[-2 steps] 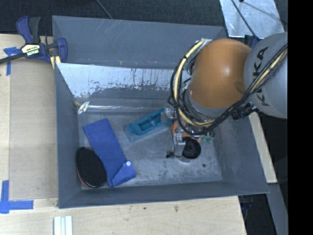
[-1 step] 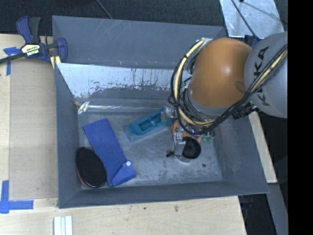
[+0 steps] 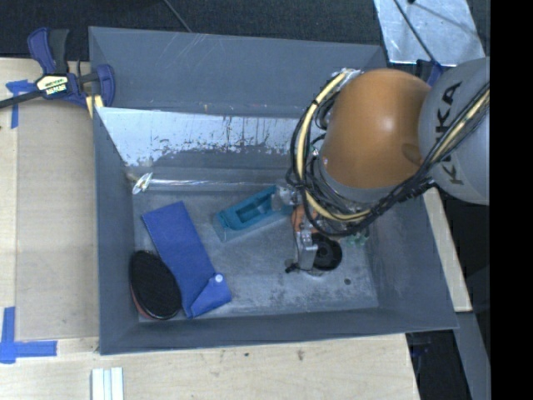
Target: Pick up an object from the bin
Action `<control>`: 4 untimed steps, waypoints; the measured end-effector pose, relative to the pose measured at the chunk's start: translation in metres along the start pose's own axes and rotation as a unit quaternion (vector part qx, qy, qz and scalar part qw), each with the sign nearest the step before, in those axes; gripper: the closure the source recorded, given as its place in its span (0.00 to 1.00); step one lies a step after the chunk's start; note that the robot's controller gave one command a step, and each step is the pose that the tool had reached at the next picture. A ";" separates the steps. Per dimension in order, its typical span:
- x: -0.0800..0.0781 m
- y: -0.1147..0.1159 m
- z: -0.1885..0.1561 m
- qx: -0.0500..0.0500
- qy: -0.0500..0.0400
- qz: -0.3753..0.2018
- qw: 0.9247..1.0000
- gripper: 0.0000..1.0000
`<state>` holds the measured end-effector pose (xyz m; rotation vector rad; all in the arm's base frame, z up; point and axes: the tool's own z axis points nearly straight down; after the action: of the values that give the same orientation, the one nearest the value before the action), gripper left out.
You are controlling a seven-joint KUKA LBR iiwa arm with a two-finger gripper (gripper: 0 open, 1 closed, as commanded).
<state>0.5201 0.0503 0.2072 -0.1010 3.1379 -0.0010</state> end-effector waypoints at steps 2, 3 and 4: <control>-0.019 -0.048 -0.003 0.000 -0.002 0.118 0.993 0.00; -0.028 -0.055 0.015 0.000 0.000 0.036 0.999 0.00; -0.038 -0.062 0.046 0.000 -0.001 0.045 0.999 0.00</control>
Offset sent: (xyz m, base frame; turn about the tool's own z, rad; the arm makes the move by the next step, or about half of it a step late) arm 0.0313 -0.0819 -0.0034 0.0976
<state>0.5620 -0.0094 0.1611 0.0419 3.1374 0.0005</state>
